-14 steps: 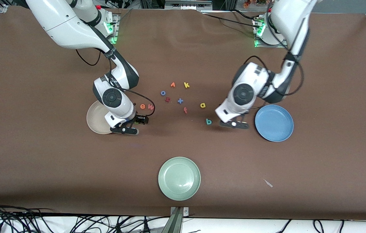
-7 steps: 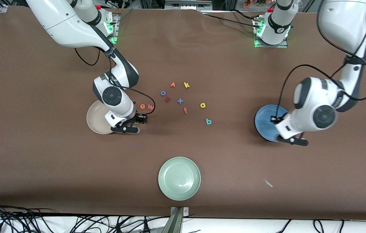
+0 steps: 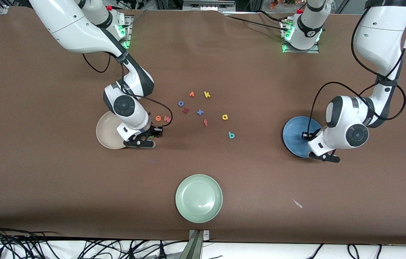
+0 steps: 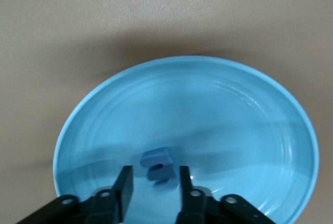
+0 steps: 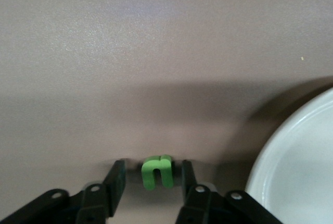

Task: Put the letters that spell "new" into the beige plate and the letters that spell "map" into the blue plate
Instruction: 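Carry the green n and blue 3 to the white and blue plates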

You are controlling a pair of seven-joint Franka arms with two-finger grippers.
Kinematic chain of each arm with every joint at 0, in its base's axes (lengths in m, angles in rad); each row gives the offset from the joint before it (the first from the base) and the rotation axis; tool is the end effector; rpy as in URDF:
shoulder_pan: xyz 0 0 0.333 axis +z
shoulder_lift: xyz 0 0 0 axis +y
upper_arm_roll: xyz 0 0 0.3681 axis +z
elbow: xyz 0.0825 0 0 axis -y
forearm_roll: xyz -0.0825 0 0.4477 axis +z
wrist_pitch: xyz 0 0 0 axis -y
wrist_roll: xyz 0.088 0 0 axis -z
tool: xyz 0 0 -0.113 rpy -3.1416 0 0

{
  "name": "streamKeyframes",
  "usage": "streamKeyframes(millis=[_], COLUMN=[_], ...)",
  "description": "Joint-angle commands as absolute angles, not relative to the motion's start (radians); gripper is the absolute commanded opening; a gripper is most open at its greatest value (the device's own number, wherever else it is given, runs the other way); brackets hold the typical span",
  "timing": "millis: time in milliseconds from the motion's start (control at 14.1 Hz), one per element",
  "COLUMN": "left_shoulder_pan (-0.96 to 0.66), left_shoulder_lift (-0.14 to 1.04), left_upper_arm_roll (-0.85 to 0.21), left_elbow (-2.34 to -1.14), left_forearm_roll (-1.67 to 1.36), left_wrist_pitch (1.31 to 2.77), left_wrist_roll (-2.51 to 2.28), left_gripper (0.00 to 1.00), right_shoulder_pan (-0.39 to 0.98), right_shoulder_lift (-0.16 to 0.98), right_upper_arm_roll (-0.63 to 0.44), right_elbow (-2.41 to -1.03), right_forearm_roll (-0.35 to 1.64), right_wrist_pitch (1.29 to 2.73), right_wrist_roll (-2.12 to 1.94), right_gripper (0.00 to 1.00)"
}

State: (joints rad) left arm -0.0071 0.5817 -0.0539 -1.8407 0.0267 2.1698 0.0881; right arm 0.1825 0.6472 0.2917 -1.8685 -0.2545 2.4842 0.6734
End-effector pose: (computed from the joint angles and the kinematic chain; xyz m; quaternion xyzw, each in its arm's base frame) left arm 0.6842 -0.0390 0.1818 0.9888 -0.0802 -0.1254 0.0070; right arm 0.6322 0.3133 0.1638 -0.9996 0.0267 0.0021 0.0100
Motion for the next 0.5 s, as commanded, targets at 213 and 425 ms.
streamKeyframes(millis=[213, 425], left_shoulder_pan=[-0.023, -0.044], left_shoulder_lift=[0.459, 0.497], left_upper_arm_roll=[-0.095, -0.155], left_elbow=[-1.738, -1.643], left_forearm_roll=[0.031, 0.031], left_wrist_pitch=[1.971, 1.967], left_wrist_roll=[0.013, -0.162], left_gripper=[1.00, 1.00], right_shoulder_pan=[0.178, 0.178], right_shoulder_lift=[0.630, 0.634], right_upper_arm_roll=[0.293, 0.293], right_elbow=[-1.904, -1.902], right_forearm_roll=[-0.268, -0.268], right_wrist_pitch=[2.517, 2.517], right_wrist_roll=[0.658, 0.658], right_gripper=[0.43, 0.30])
